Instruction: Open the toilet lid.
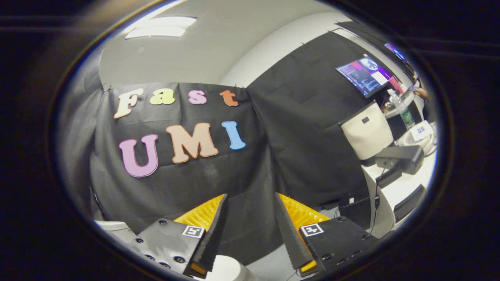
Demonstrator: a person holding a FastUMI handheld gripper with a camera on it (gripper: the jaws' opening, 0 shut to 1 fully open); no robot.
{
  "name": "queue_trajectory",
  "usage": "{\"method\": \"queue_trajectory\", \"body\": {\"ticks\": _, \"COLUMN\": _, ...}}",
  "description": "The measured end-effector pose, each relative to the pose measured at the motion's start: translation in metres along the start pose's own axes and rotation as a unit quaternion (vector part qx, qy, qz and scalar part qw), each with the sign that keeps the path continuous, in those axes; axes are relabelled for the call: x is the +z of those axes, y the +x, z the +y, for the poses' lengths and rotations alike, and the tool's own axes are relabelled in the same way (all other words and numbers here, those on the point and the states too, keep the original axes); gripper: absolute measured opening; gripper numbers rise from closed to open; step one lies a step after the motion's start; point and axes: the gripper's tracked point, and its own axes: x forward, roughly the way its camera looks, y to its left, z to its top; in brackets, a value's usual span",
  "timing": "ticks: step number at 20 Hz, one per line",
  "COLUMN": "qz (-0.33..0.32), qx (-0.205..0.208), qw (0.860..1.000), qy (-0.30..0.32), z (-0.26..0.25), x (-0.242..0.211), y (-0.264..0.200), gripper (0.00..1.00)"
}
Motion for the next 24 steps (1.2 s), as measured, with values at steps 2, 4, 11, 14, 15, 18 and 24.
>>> {"method": "queue_trajectory", "body": {"ticks": 2, "qz": 0.017, "qx": -0.012, "qw": 1.000, "qy": 0.023, "z": -0.007, "x": -0.016, "y": 0.002, "gripper": 0.74}}
{"method": "queue_trajectory", "body": {"ticks": 4, "qz": 0.034, "qx": -0.024, "qw": 0.998, "qy": 0.041, "z": -0.011, "x": -0.035, "y": 0.004, "gripper": 0.74}}
{"method": "queue_trajectory", "body": {"ticks": 11, "qz": 0.092, "qx": -0.024, "qw": 0.991, "qy": 0.096, "z": 0.007, "x": -0.102, "y": 0.005, "gripper": 0.75}}
{"method": "queue_trajectory", "body": {"ticks": 14, "qz": 0.113, "qx": -0.037, "qw": 0.983, "qy": 0.141, "z": 0.005, "x": -0.135, "y": 0.003, "gripper": 0.75}}
{"method": "queue_trajectory", "body": {"ticks": 15, "qz": 0.120, "qx": -0.043, "qw": 0.979, "qy": 0.161, "z": 0.003, "x": -0.146, "y": 0.001, "gripper": 0.75}}
{"method": "queue_trajectory", "body": {"ticks": 18, "qz": 0.139, "qx": -0.070, "qw": 0.963, "qy": 0.220, "z": -0.006, "x": -0.182, "y": -0.005, "gripper": 0.75}}
{"method": "queue_trajectory", "body": {"ticks": 24, "qz": 0.172, "qx": -0.144, "qw": 0.921, "qy": 0.317, "z": -0.033, "x": -0.252, "y": -0.032, "gripper": 0.75}}
